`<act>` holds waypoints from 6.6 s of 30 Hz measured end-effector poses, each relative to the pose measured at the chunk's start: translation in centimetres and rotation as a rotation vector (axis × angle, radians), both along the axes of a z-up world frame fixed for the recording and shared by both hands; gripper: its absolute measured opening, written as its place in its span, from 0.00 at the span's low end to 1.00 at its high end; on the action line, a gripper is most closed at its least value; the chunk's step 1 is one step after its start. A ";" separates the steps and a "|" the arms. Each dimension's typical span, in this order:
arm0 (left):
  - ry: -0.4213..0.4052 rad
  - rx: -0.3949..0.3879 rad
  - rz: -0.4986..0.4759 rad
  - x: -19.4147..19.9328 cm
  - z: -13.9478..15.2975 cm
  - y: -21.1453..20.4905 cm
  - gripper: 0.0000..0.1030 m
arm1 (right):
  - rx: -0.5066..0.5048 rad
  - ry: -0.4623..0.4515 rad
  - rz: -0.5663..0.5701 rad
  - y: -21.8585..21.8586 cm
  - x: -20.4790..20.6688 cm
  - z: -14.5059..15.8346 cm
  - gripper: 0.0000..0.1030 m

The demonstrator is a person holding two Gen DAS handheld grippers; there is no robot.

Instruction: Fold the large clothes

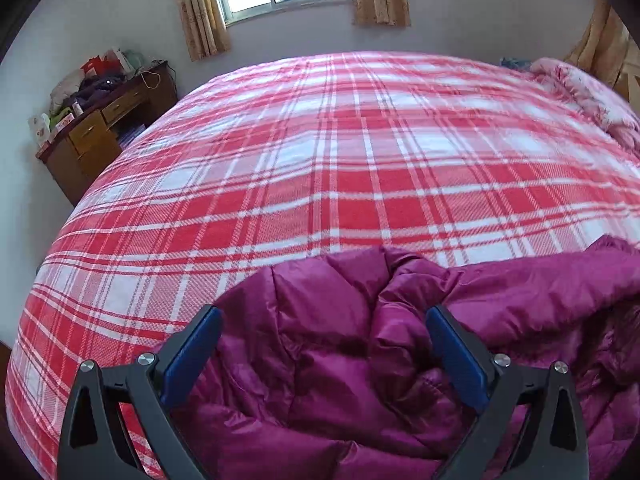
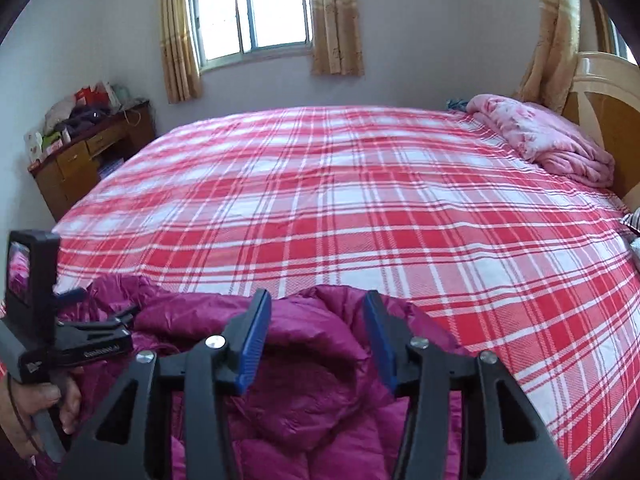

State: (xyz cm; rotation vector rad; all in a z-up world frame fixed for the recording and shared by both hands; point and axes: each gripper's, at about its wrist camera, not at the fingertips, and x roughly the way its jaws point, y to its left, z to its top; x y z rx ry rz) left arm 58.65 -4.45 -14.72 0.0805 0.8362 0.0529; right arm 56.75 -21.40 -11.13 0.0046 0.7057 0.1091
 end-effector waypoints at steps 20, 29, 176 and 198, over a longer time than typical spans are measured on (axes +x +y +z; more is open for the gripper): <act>0.119 -0.068 -0.080 1.9 -4.2 -3.6 0.99 | -0.035 0.127 -0.019 -0.5 0.9 -6.5 0.54; 0.110 -0.050 -0.075 1.9 -4.2 -3.7 0.99 | -0.056 0.141 -0.023 -0.2 1.2 -6.9 0.56; -0.151 -0.119 -0.082 -24.6 4.5 13.8 0.36 | 0.164 -0.031 -0.155 -13.2 -23.0 -0.2 0.06; -0.407 0.316 -0.118 -25.7 3.2 1.5 0.89 | 0.092 -0.089 -0.017 -2.4 -21.5 1.6 0.87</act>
